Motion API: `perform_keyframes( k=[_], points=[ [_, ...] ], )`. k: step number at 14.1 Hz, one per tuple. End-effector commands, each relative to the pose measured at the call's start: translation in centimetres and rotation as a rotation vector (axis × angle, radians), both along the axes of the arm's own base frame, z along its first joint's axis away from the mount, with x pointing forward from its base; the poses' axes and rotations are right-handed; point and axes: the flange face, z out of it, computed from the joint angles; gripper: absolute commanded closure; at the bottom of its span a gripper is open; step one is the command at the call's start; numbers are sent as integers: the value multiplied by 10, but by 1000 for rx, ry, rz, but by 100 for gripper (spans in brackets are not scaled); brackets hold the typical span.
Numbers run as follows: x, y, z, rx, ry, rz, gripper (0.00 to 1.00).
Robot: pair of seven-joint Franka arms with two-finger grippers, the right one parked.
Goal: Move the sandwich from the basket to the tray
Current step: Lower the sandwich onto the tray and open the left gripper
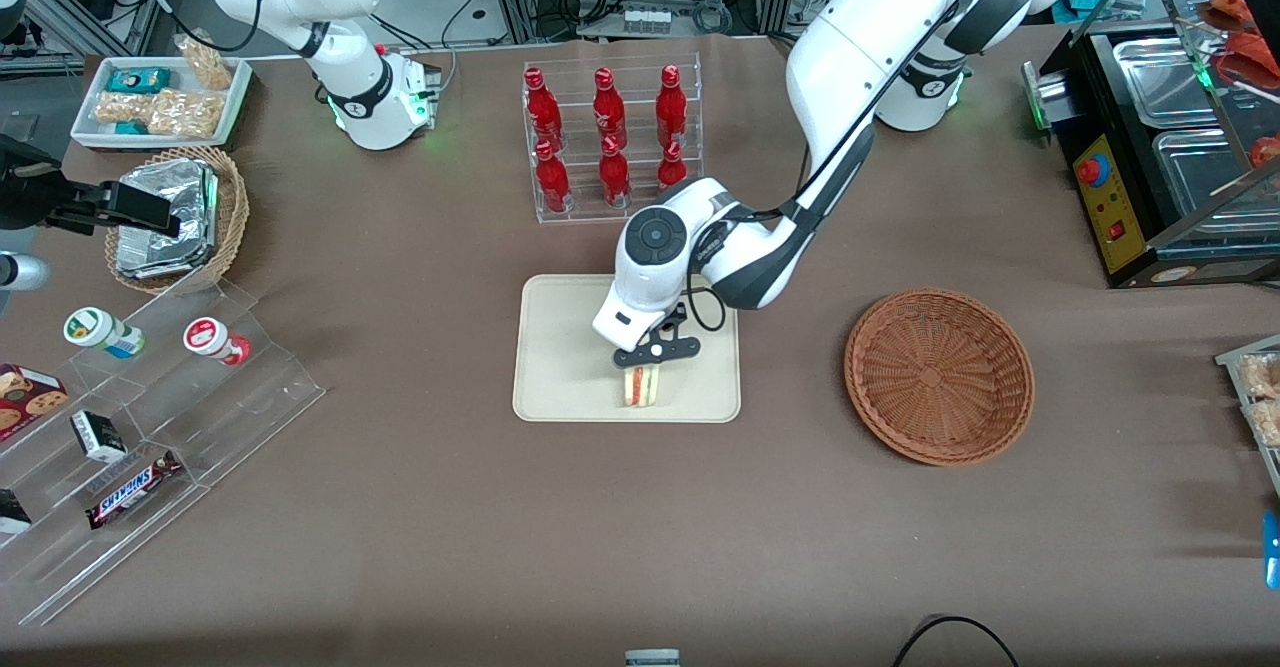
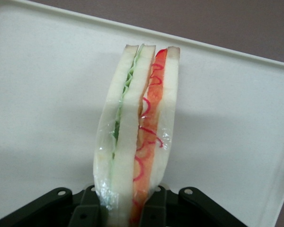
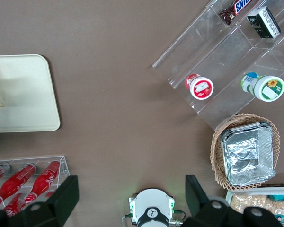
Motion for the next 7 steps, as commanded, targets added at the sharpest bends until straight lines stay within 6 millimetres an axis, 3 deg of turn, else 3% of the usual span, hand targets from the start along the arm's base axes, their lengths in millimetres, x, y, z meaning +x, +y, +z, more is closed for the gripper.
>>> perform_keyframes(
  k=[1, 2, 4, 7],
  points=[
    [3, -10, 2, 16, -23, 4, 30],
    [0, -15, 6, 26, -45, -19, 0],
    [2, -15, 8, 40, -73, -37, 0],
    [16, -8, 34, 20, -100, -12, 0]
  ],
)
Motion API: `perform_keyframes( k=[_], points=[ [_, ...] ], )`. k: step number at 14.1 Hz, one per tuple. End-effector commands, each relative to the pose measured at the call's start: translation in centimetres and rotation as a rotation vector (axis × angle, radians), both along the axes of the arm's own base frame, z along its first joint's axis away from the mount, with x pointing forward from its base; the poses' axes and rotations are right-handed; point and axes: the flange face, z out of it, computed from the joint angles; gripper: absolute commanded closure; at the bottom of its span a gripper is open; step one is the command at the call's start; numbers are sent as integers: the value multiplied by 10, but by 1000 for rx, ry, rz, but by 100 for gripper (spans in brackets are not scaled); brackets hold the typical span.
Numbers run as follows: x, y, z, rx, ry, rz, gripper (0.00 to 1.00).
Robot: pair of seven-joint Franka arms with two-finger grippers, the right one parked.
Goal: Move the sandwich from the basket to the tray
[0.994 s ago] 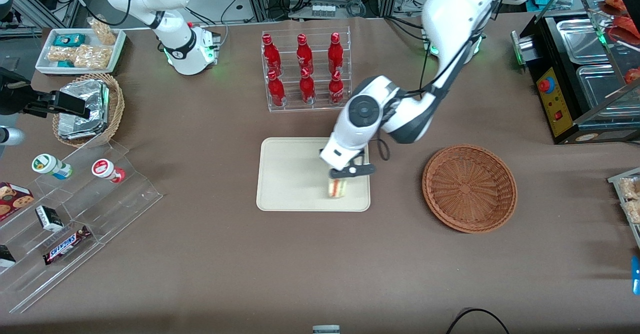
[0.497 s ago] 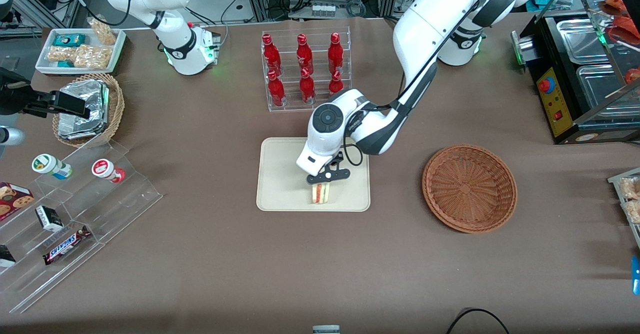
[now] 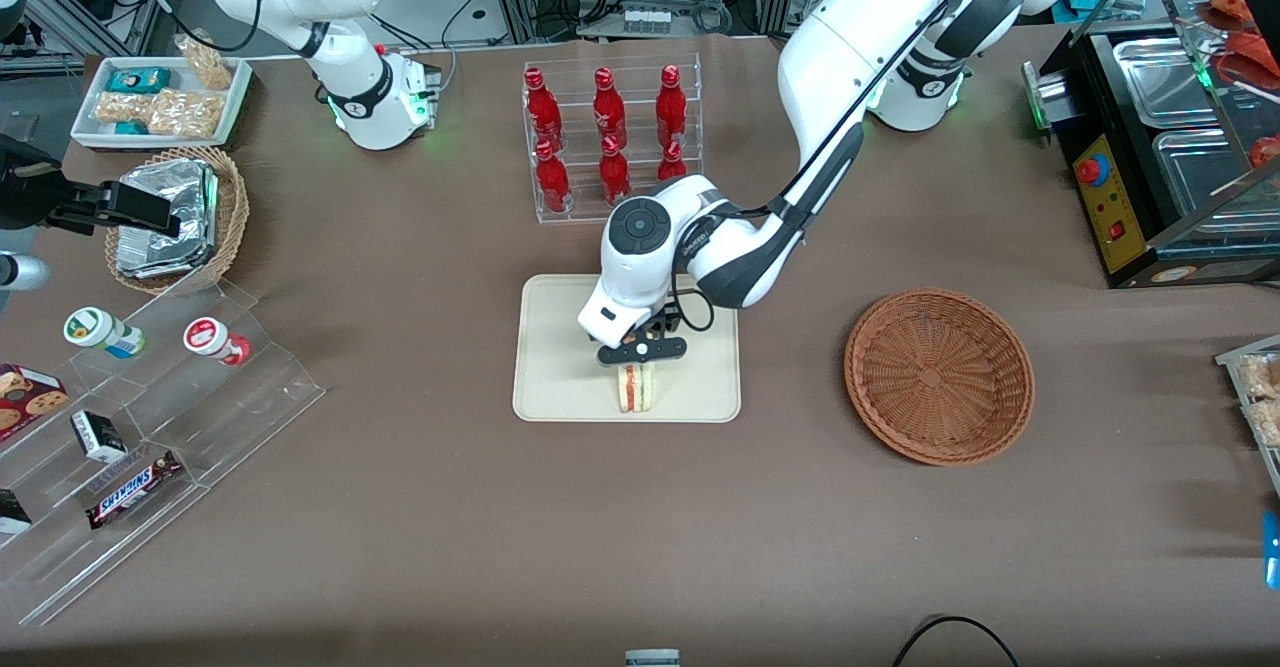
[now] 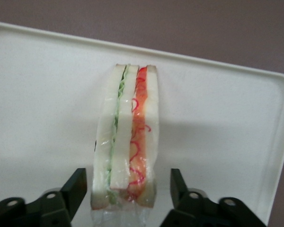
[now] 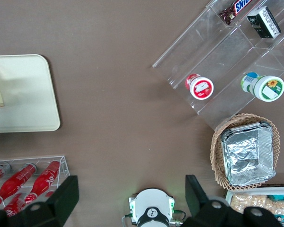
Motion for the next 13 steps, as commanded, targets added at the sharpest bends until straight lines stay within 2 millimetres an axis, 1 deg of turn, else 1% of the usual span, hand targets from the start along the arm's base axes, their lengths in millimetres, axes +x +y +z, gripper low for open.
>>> perform_keyframes(
  k=[1, 2, 3, 4, 5, 6, 7, 8, 9, 10, 12, 13],
  points=[
    [22, 17, 34, 22, -39, 42, 0],
    [33, 33, 53, 38, -39, 59, 0],
    [42, 51, 79, 59, -39, 81, 0],
    [45, 64, 104, 73, -37, 99, 0],
    [50, 80, 123, 84, -37, 121, 0],
    [58, 102, 143, 89, -42, 152, 0],
    [59, 118, 157, 96, -39, 166, 0],
    [56, 134, 172, 90, -18, 147, 0],
    [57, 154, 184, 89, 20, 106, 0],
    [60, 179, 200, 87, 74, 48, 0],
    [59, 228, 234, 90, 154, -31, 0],
    [61, 259, 248, 107, 186, -43, 0]
  ],
)
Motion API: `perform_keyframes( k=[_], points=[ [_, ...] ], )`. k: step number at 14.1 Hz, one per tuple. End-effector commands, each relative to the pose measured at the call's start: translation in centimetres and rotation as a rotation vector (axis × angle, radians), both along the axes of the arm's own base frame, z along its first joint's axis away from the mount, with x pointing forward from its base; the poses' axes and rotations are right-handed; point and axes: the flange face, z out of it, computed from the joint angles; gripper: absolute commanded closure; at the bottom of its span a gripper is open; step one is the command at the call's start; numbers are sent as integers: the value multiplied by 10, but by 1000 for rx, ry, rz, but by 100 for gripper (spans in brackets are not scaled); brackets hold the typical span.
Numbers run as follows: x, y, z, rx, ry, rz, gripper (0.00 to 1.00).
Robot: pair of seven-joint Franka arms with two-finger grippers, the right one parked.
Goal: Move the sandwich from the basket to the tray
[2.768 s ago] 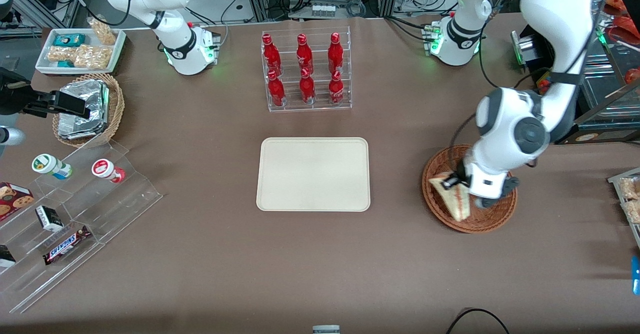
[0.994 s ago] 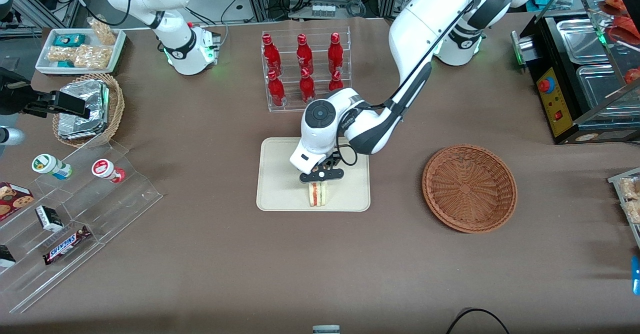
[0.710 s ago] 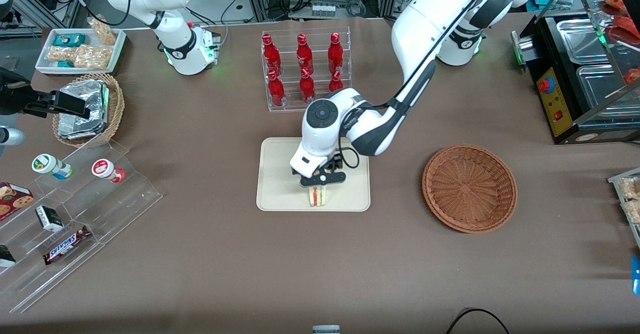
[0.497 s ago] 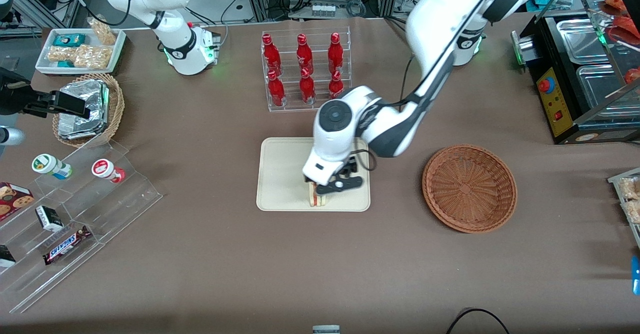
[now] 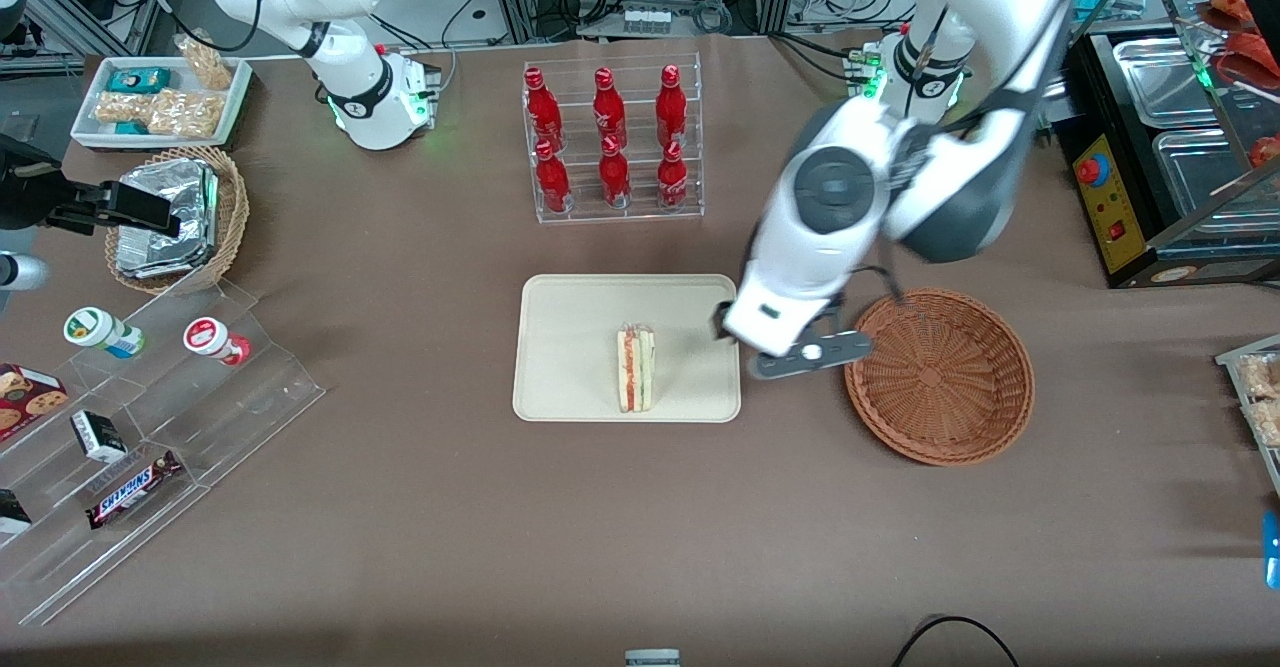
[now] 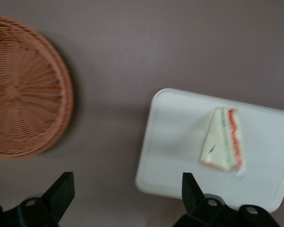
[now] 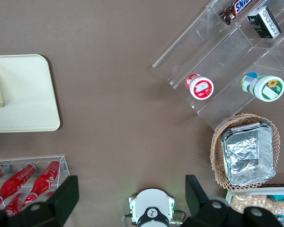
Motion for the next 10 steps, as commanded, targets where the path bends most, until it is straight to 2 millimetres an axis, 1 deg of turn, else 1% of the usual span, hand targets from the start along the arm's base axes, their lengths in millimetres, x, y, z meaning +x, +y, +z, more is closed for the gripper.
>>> perform_keyframes(
  k=[1, 3, 5, 6, 8, 10],
  points=[
    [-5, 74, 33, 11, 78, -52, 0],
    [3, 128, 43, 10, 117, -90, 0],
    [3, 176, 58, 11, 144, -118, 0],
    [2, 196, 64, 8, 158, -142, 0],
    [0, 219, 81, 4, 151, -155, 0],
    [-2, 222, 95, 15, 157, -155, 0]
  ],
)
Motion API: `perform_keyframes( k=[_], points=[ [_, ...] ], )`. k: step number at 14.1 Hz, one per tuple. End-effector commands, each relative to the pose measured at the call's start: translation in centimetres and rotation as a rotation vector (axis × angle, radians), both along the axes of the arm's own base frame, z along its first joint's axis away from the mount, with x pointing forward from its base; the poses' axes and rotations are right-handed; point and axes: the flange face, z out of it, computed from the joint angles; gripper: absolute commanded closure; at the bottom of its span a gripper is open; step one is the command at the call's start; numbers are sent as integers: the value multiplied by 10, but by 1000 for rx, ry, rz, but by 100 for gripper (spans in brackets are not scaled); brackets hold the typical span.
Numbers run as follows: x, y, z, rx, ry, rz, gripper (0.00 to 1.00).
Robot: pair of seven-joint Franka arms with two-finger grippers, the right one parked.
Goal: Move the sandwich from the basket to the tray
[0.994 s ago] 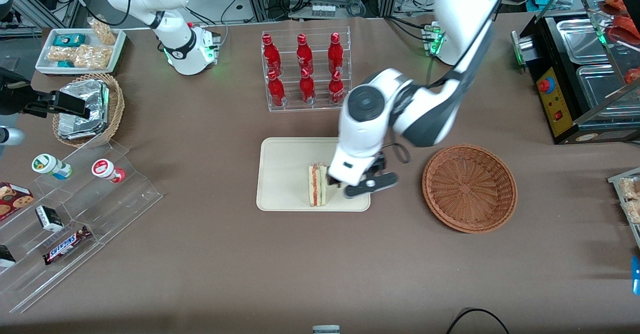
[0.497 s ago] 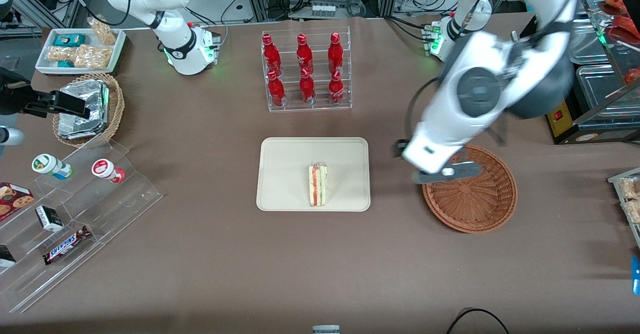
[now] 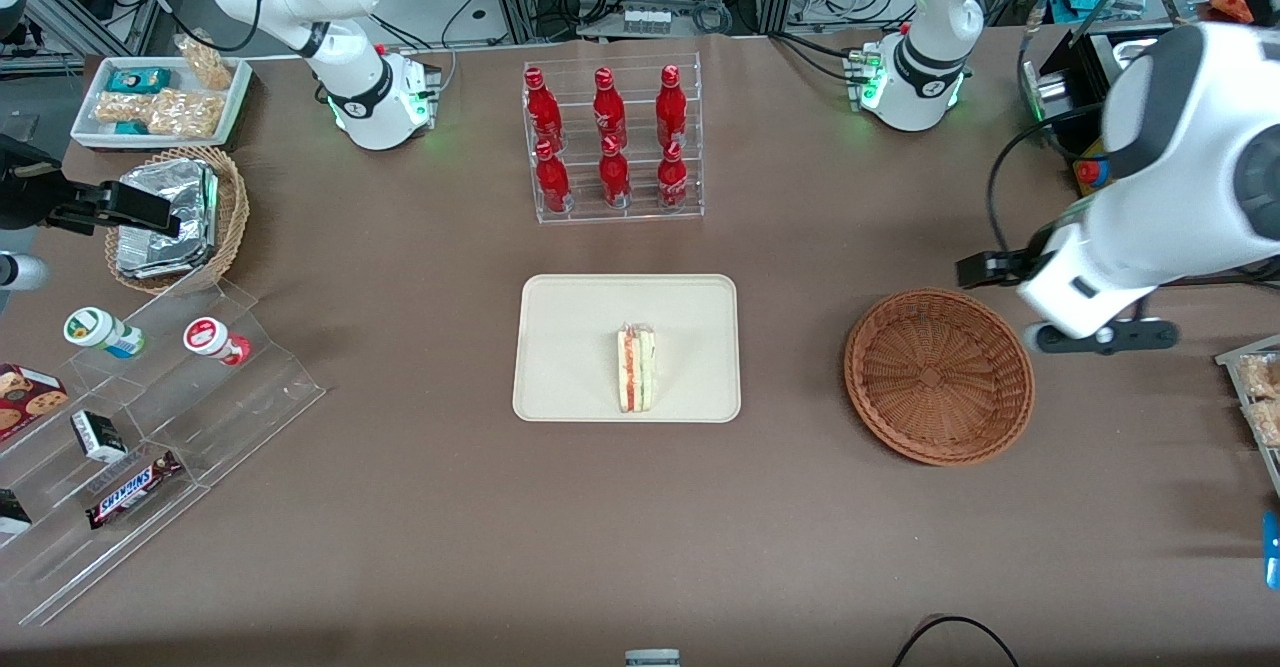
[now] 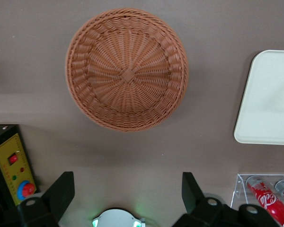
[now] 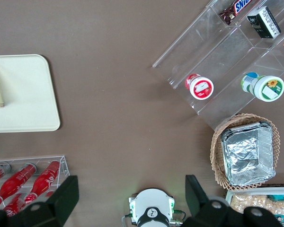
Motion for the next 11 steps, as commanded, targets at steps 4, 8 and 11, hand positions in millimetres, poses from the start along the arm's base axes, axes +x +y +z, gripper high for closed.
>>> perform_keyframes(
  k=[4, 8, 11],
  points=[
    [-20, -7, 41, 29, 13, -27, 0],
    [-20, -10, 64, 18, -23, -24, 0],
    [-36, -11, 90, 18, -67, -25, 0]
  ],
)
